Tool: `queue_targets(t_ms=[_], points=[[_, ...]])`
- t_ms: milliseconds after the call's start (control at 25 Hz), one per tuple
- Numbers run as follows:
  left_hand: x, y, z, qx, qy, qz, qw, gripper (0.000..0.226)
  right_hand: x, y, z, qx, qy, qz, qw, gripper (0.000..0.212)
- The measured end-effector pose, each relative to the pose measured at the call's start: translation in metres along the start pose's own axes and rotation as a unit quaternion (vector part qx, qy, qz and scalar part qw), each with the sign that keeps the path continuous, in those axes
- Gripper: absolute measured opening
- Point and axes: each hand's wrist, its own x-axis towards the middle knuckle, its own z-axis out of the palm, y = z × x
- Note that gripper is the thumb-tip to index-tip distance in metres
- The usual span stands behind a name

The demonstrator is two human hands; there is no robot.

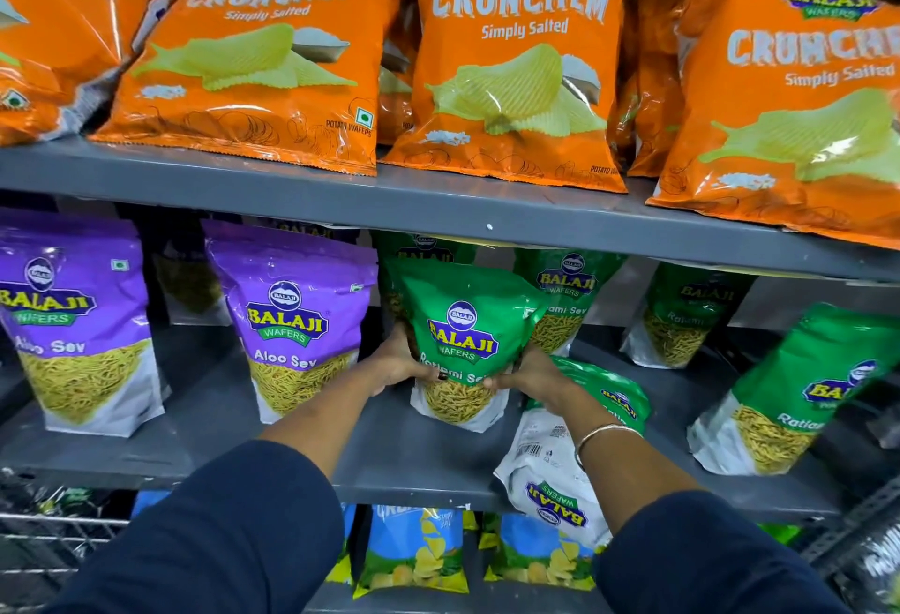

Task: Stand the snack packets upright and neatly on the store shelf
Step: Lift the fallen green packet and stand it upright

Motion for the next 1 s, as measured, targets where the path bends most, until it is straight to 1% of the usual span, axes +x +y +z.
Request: queue_targets(t_ms=[120,200,280,320,360,400,440,480,520,560,600,640,720,760,800,840,880,920,960,1000], points=[[-0.007,0.002,0.005,0.002,0.009,0.015,1.0,0.086,-0.002,-0.003,0.002,0.026,-0.008,0.008,1.0,0.064],[-0.008,0.003,0.009,-0.012,0.021,0.025,0.999,0.086,-0.002,-0.005,0.003,0.039,0.012,0.01,0.999,0.064],[-0.011,0.005,0.011,0.003,0.026,-0.001,1.0,0.091,0.001,-0.002,0.001,0.03,0.024,0.017,0.999,0.069],[-0.014,0.007,0.01,0.031,0.013,-0.041,0.999,0.091,0.002,0.0,-0.001,0.01,0.032,0.023,0.999,0.07],[-0.021,0.012,0.008,0.078,-0.026,-0.099,0.992,0.087,0.0,0.0,-0.004,-0.021,0.046,0.03,0.998,0.069],[-0.028,0.016,0.007,0.144,-0.087,-0.167,0.972,0.077,-0.001,0.001,-0.009,-0.053,0.068,0.036,0.996,0.065],[-0.034,0.019,0.007,0.197,-0.162,-0.22,0.941,0.064,-0.003,0.002,-0.017,-0.086,0.103,0.049,0.99,0.062],[-0.04,0.025,0.01,0.226,-0.23,-0.256,0.912,0.052,-0.007,0.001,-0.026,-0.119,0.143,0.072,0.98,0.059],[-0.043,0.031,0.018,0.233,-0.277,-0.27,0.892,0.041,-0.014,0.002,-0.036,-0.147,0.179,0.1,0.968,0.056],[-0.045,0.038,0.028,0.232,-0.306,-0.264,0.884,0.037,-0.022,0.004,-0.048,-0.162,0.208,0.131,0.956,0.051],[-0.045,0.044,0.04,0.231,-0.314,-0.247,0.887,0.038,-0.03,0.007,-0.057,-0.163,0.229,0.16,0.946,0.044],[-0.044,0.05,0.053,0.221,-0.311,-0.231,0.895,0.043,-0.037,0.012,-0.066,-0.159,0.241,0.185,0.939,0.039],[-0.046,0.064,0.083,0.184,-0.285,-0.202,0.919,0.062,-0.053,0.028,-0.082,-0.15,0.235,0.23,0.932,0.041],[-0.047,0.069,0.1,0.163,-0.271,-0.192,0.929,0.067,-0.059,0.038,-0.087,-0.118,0.226,0.233,0.938,0.035],[-0.046,0.071,0.116,0.146,-0.258,-0.187,0.937,0.066,-0.062,0.049,-0.092,-0.042,0.216,0.233,0.947,0.023],[-0.043,0.071,0.131,0.123,-0.243,-0.181,0.945,0.062,-0.063,0.059,-0.095,0.051,0.209,0.242,0.946,0.016],[-0.036,0.068,0.142,0.092,-0.238,-0.181,0.95,0.055,-0.063,0.068,-0.098,0.117,0.193,0.258,0.939,0.015],[-0.026,0.062,0.151,0.053,-0.228,-0.18,0.955,0.053,-0.061,0.077,-0.101,0.159,0.164,0.281,0.932,0.026],[-0.016,0.056,0.157,0.023,-0.21,-0.164,0.964,0.066,-0.057,0.085,-0.105,0.179,0.134,0.304,0.926,0.043],[-0.003,0.045,0.164,0.003,-0.176,-0.153,0.972,0.079,-0.055,0.091,-0.108,0.193,0.104,0.322,0.921,0.059]])
